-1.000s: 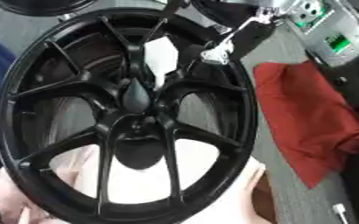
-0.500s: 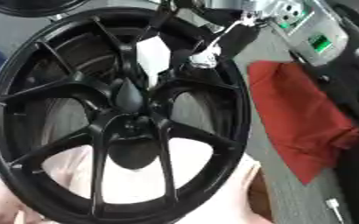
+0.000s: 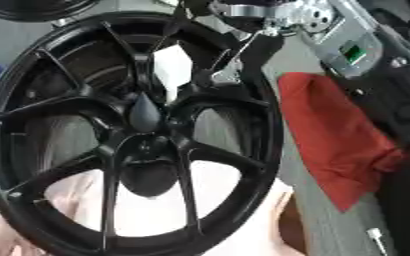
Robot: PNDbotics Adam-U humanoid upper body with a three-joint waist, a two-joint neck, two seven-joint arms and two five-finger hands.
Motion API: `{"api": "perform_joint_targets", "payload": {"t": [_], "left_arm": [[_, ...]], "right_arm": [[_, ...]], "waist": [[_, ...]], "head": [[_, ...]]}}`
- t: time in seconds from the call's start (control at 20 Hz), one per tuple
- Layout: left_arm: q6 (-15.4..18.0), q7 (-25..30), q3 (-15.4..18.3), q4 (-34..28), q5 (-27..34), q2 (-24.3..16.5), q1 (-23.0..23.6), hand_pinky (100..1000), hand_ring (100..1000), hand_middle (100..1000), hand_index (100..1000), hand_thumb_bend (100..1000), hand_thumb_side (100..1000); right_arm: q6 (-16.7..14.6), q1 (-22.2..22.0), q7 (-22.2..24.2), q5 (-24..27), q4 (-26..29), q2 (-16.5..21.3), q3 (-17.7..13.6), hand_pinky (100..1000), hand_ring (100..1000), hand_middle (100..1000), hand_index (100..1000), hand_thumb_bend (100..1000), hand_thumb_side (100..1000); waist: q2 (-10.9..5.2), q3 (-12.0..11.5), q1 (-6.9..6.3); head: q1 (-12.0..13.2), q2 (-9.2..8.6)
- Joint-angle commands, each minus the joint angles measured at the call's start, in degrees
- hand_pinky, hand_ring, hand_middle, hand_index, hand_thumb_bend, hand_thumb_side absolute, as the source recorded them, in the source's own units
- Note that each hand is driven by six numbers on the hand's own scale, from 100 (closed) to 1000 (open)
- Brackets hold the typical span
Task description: Pull the pin out of the wheel hub.
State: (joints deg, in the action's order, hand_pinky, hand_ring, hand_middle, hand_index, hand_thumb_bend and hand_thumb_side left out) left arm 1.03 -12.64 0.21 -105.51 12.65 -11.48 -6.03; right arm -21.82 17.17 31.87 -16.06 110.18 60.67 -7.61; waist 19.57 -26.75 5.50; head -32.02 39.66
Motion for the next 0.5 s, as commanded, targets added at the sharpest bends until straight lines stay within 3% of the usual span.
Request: {"api": "perform_joint_targets", "payload": {"t": [0.05,0.5], "left_arm": [[0.1,0.4,-0.1,-0.5,0.3,-0.2,-0.5,679,573,520,733,342,549],[0.1,0.7,-0.4,-0.3,0.6,0.0,-0.7,680,573,519,732,344,549]], "right_arm": [[0.6,0.9,-0.8,-2.8,1.6,1.1,-0.4,825,845,793,876,399,470],[2.7,1.1,0.3,-5.8,3.1,1.1,-0.4,807,830,778,872,376,498]], "waist": [[-0.73,-0.1,-0.06],[-0.35,-0.7,0.20]], "head": [[-0.8,-0.64],[-1.9,-0.69]]}}
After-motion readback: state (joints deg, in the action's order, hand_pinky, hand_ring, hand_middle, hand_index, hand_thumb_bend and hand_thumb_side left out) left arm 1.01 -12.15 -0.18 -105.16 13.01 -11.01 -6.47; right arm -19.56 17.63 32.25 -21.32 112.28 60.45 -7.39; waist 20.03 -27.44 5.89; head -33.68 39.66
